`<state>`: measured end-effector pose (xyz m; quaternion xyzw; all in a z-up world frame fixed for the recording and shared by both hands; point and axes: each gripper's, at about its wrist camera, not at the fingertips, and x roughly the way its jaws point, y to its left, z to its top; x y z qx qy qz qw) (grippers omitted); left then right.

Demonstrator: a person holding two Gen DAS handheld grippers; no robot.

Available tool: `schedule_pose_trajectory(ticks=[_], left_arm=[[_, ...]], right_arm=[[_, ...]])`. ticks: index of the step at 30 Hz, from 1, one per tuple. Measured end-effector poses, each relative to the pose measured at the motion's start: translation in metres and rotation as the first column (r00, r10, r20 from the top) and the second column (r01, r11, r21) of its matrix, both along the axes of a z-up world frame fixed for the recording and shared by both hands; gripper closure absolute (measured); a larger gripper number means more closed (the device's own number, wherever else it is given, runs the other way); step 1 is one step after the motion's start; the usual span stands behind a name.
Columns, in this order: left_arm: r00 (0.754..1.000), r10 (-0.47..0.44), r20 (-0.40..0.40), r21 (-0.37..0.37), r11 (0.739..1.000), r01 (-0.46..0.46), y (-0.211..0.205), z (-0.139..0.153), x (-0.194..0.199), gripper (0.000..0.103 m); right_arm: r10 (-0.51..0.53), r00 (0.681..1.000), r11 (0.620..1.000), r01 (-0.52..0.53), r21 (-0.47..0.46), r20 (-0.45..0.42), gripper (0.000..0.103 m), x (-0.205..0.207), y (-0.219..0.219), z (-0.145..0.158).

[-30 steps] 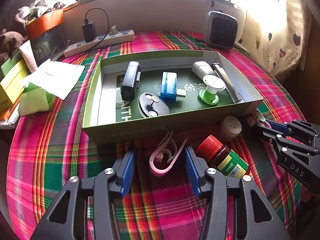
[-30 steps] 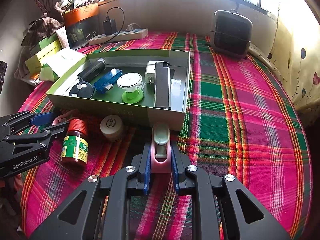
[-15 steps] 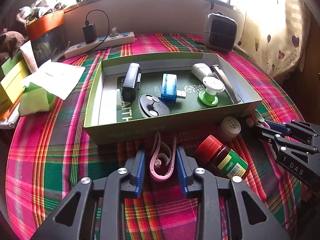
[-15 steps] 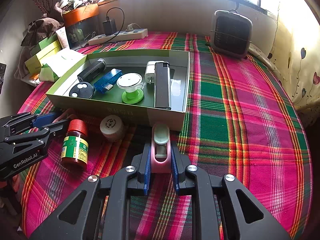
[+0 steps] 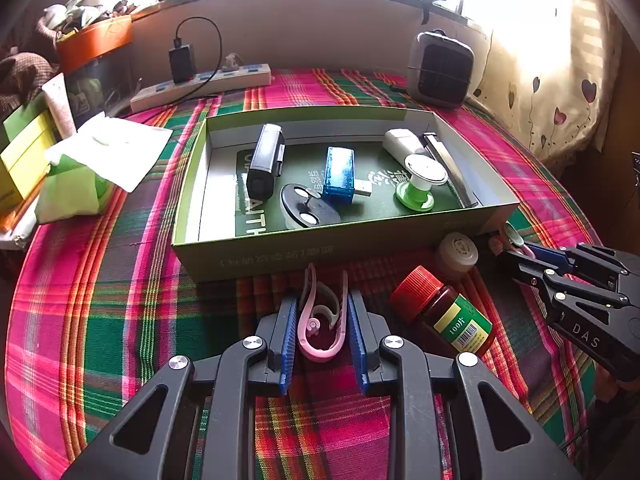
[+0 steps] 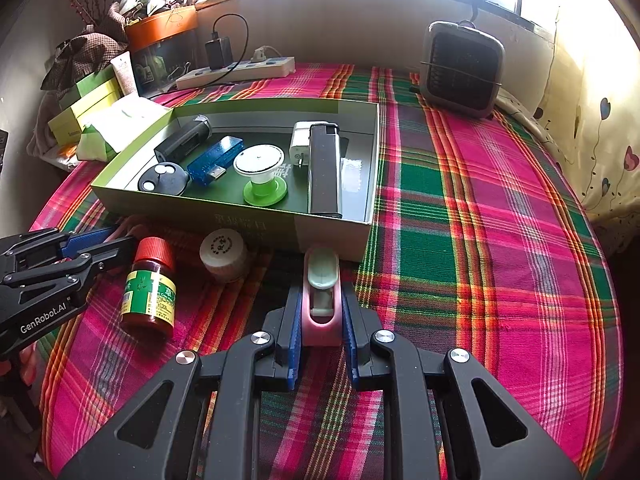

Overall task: Organize rigid objects
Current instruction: 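Grasp the pink curved loop with the left tool while the right tool holds the clip, then carry the pink clip and pink loop over the green box with both tools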

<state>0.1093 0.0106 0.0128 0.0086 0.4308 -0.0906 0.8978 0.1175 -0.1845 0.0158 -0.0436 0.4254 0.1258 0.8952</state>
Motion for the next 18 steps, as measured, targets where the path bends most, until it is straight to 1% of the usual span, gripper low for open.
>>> schedule_pose_trajectory(ticks=[18], left_arm=[[1.000, -0.003, 0.003, -0.017, 1.000, 0.003, 0.0015, 0.0033, -0.0018, 0.080]], right_arm=[[0.000, 1.000, 1.000, 0.001, 0.015, -0.008, 0.085, -0.0006, -0.0010, 0.0002]])
